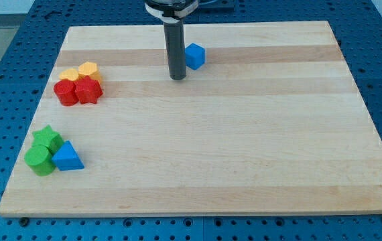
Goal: Move blue cube towards top center
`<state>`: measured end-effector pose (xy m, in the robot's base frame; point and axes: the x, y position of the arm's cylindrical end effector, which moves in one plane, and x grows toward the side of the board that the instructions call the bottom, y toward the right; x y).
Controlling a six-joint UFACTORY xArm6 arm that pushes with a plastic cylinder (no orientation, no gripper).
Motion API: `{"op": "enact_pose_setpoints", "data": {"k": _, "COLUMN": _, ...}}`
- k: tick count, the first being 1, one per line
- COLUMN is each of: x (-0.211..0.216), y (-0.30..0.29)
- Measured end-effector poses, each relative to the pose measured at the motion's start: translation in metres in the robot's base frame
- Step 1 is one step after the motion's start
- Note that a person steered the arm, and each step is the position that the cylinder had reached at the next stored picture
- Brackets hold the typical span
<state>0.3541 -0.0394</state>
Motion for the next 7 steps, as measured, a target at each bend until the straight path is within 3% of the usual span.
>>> {"op": "enact_pose_setpoints", "data": {"k": 5, "x": 0.007, "y": 0.029}}
{"op": "enact_pose_setpoints", "data": {"k": 7, "x": -0.043, "y": 0.032}}
